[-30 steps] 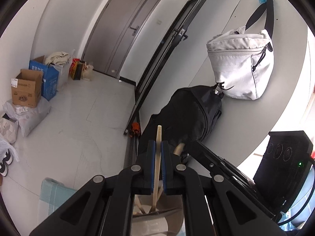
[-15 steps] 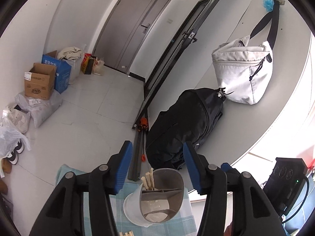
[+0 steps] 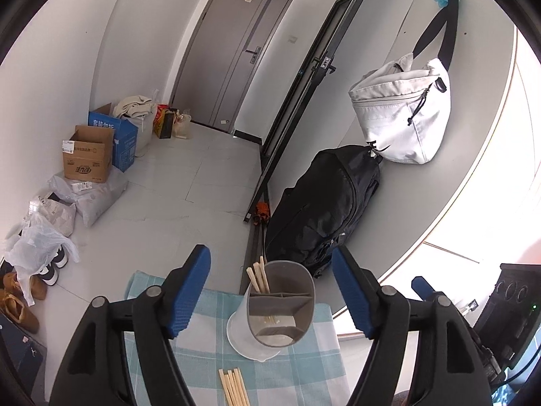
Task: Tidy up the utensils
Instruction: 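Lower both open grippers toward the wooden chopsticks lying beside the caddy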
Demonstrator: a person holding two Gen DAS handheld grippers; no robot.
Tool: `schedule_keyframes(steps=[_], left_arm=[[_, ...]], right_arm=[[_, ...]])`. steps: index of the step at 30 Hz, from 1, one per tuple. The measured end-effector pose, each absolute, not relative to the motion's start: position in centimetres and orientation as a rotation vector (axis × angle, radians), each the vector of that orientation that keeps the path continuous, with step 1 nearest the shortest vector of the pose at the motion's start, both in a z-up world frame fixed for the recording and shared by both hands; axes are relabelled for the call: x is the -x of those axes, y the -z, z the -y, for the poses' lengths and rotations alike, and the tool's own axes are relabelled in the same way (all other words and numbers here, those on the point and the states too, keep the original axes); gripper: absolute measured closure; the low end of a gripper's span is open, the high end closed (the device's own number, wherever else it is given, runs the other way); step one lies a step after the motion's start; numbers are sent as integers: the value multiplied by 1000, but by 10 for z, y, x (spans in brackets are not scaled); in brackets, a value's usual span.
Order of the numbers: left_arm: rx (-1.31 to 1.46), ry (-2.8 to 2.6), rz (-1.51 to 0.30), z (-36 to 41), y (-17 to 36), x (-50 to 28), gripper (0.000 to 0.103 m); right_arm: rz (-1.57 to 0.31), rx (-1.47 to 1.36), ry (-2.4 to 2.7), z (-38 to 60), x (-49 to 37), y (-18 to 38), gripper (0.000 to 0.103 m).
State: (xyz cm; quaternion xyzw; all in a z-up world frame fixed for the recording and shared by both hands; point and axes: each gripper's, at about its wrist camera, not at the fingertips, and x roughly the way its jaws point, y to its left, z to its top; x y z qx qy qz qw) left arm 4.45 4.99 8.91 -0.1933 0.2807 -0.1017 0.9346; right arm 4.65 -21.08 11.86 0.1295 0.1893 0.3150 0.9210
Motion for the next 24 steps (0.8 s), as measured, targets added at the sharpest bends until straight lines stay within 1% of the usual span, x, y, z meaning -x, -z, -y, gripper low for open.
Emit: schedule_keyframes(steps=[5,8,9,18,24], left_arm=[[366,184,-579,-47,-87,-29,30],[350,170,-577,-45,-84,-20,23],[344,167,-574,-44,-83,-16,22],[272,128,-565,-38,-56,4,21],[223,99,-618,-32,-20,6,20]], right_arm=[[-379,-250,-646,208,-24,-118,1],[-382,-247,-638,206,-13,-113,0],[-384,-249,-635,206,-9,-110,0],[-458,-234,-612,202,11,-73,0],[-532,-181,-592,191,15,-43,0]])
